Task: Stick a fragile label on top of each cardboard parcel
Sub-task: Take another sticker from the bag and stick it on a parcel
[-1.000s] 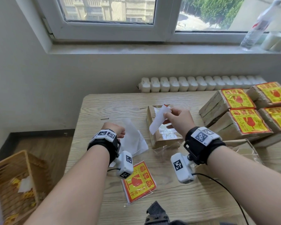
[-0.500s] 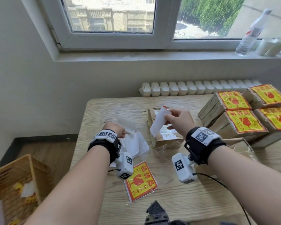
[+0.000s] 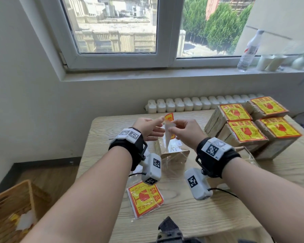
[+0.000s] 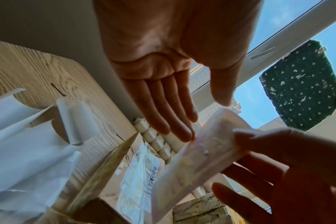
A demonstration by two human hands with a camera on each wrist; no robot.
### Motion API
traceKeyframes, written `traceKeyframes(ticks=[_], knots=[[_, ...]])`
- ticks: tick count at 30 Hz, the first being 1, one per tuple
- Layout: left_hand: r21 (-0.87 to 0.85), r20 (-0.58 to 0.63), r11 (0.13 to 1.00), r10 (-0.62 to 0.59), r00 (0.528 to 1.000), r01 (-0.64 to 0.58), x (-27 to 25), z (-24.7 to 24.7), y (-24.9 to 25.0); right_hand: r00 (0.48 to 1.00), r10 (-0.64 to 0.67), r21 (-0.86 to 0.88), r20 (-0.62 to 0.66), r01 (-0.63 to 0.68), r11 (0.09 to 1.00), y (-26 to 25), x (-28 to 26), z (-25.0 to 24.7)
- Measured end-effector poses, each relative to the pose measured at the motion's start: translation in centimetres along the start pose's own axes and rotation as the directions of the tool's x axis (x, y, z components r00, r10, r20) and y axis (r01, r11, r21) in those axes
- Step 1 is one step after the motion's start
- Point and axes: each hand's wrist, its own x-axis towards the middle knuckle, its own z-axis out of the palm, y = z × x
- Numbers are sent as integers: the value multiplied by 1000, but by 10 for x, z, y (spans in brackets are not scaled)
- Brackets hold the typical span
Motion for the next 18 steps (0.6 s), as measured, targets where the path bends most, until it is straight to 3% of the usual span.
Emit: traceKeyframes(ticks=[4, 10, 18], knots=[[-39, 11, 999, -1, 1000, 1, -11, 14, 10, 992, -116, -20, 51, 117, 993, -6, -10, -13], [-64, -34, 998, -31, 999, 28, -26, 49, 16, 978, -166, -145, 124, 183, 972, 9, -24, -50], [-200, -109, 980, -17, 994, -5, -36, 105, 20, 988, -66, -129, -139, 48, 990, 49, -35, -140]])
